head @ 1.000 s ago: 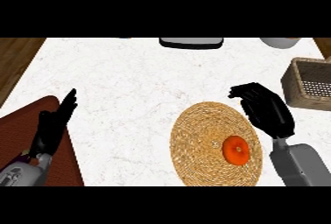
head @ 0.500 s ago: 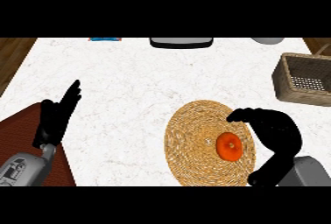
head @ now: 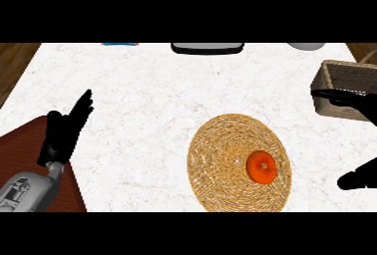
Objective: Pick the squash from the placemat and place it in the basket
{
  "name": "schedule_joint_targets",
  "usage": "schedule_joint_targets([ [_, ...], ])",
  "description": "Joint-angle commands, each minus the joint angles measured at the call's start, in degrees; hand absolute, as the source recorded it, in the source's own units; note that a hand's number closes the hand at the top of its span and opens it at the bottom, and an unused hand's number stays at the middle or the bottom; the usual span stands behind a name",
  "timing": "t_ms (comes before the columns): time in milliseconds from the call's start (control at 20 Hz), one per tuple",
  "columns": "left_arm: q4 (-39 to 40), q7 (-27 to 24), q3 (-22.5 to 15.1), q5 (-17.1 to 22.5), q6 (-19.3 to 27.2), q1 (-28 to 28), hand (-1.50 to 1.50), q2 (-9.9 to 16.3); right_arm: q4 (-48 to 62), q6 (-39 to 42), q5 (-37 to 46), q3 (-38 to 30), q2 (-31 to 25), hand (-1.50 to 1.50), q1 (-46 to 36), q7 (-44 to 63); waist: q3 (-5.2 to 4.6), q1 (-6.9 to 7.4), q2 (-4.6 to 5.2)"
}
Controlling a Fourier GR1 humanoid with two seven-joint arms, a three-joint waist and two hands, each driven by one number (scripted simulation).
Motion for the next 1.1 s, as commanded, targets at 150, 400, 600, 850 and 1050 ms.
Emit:
schedule_joint_targets([
  [150, 1.4, 0.6, 1.3, 0.5, -1.7, -1.2, 0.0, 0.6, -0.1, 11.7, 10.9, 5.6, -14.4, -1.5, -1.1, -11.2, 0.01, 0.66, 0.08],
  [400, 0.9, 2.2, -2.2, -2.9, 1.9, -3.3, 0.0, -4.4, 4.0, 10.2, 13.8, 10.4, -17.6, -1.5, -2.7, -17.3, 0.05, 1.24, 0.39],
  [600, 1.2, 4.4, 0.0, -1.6, -1.1, -4.9, 0.0, -2.1, 7.1, 4.5, 17.0, 14.6, -16.3, -1.5, -2.4, -20.4, 0.05, 1.28, 0.33],
  [850, 2.4, 2.7, 1.1, -2.9, -1.0, -5.0, 0.0, -2.9, 13.3, 1.1, 15.0, 15.1, -15.2, -1.5, -3.5, -23.8, 0.01, 1.05, 0.24],
  [1050, 5.3, -0.8, 1.7, -3.4, -2.7, -3.9, 0.0, -4.8, 19.9, -2.1, 16.8, 16.5, -10.2, -1.5, -9.0, -21.9, -0.06, 1.31, 0.34],
])
